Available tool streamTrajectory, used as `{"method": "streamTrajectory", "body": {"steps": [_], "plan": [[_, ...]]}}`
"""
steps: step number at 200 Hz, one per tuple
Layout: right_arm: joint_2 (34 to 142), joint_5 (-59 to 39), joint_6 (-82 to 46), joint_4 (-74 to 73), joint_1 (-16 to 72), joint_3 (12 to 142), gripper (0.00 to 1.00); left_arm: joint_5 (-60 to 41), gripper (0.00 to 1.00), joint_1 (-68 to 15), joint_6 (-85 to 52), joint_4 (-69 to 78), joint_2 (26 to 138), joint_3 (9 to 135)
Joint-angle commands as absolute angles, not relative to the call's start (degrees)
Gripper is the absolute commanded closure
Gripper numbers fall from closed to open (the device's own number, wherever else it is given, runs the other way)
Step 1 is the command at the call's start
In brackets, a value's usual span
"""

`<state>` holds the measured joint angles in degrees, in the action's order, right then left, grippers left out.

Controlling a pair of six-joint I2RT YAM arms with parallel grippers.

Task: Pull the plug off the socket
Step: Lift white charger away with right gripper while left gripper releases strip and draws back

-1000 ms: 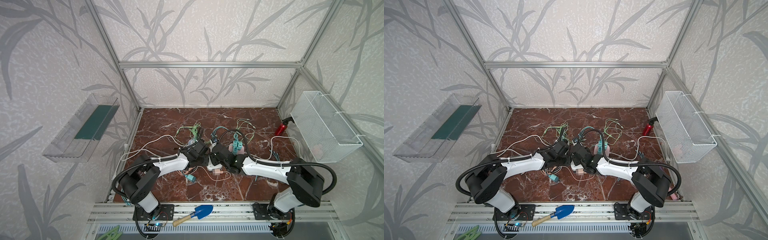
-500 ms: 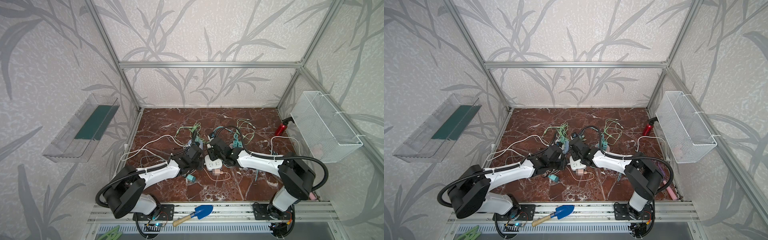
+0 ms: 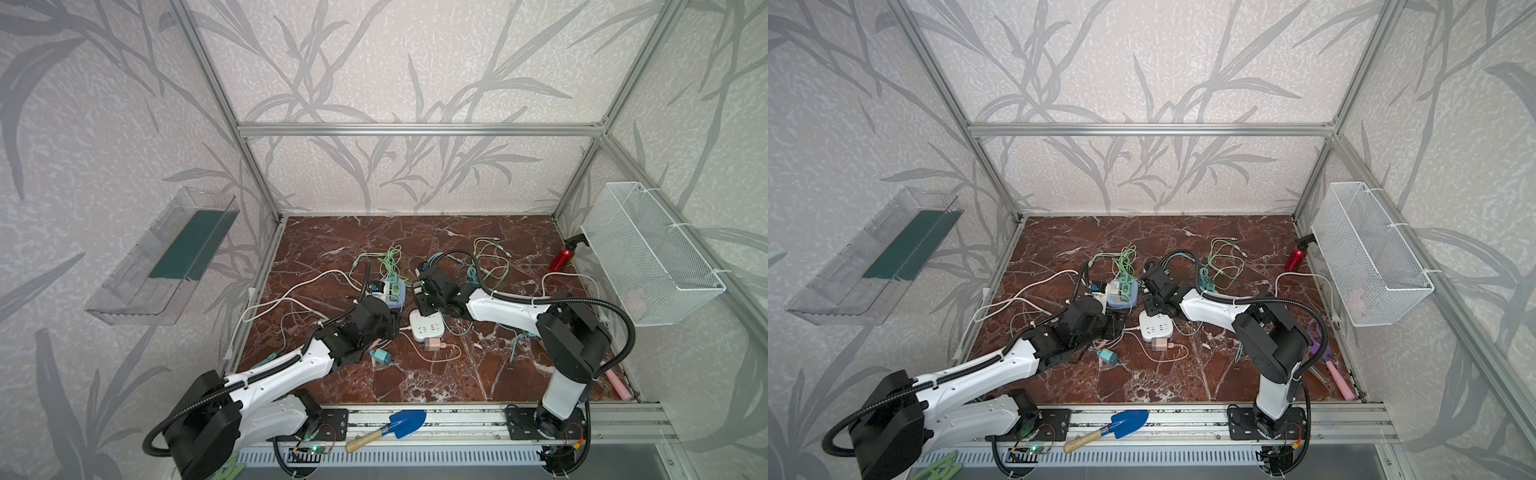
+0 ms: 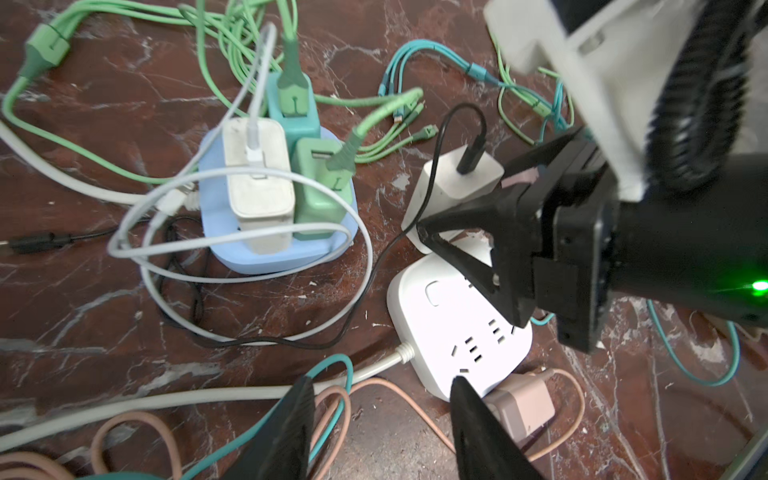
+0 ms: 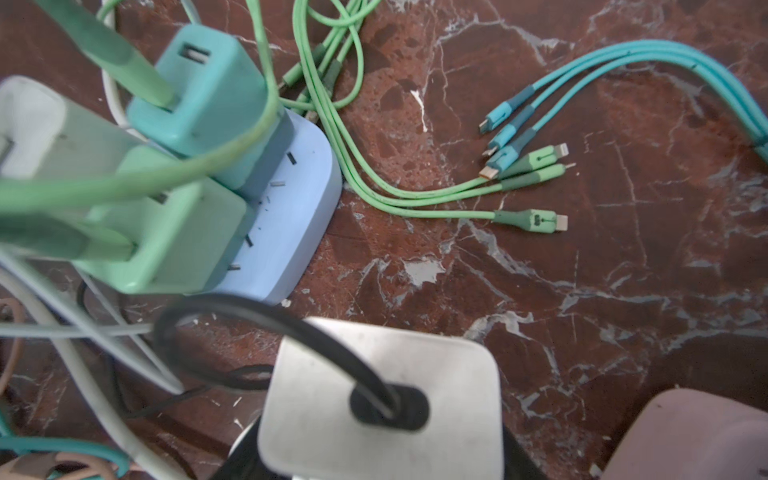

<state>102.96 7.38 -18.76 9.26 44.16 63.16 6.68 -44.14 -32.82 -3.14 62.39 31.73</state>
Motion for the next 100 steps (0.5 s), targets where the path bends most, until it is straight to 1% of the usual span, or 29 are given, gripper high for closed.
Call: {"method": "streamTrajectory", "body": {"steps": [1, 28, 72, 86, 100], "plan": [[103.14, 5.54, -19.25, 12.01, 42.99, 65.82, 0.58, 11.92, 0.43, -43.82, -31.99, -5.82, 59.93, 30.37], [104.47, 4.80, -19.56, 13.14, 42.47, 66.91, 0.58, 12.62, 0.41, -43.51, -32.17, -5.49, 58.47, 29.54], [106.57, 3.08, -19.34, 17.40, 41.93, 69.72, 0.55, 14.36, 0.40, -42.52, -33.00, -7.57, 58.29, 30.15], [107.34, 2.94, -19.64, 19.74, 41.21, 70.61, 0.53, 14.91, 0.40, -42.02, -33.38, -7.75, 57.93, 30.06], [108.05, 1.93, -19.85, 20.44, 40.32, 70.75, 0.52, 15.11, 0.42, -41.34, -33.67, -7.58, 57.72, 29.97]]}}
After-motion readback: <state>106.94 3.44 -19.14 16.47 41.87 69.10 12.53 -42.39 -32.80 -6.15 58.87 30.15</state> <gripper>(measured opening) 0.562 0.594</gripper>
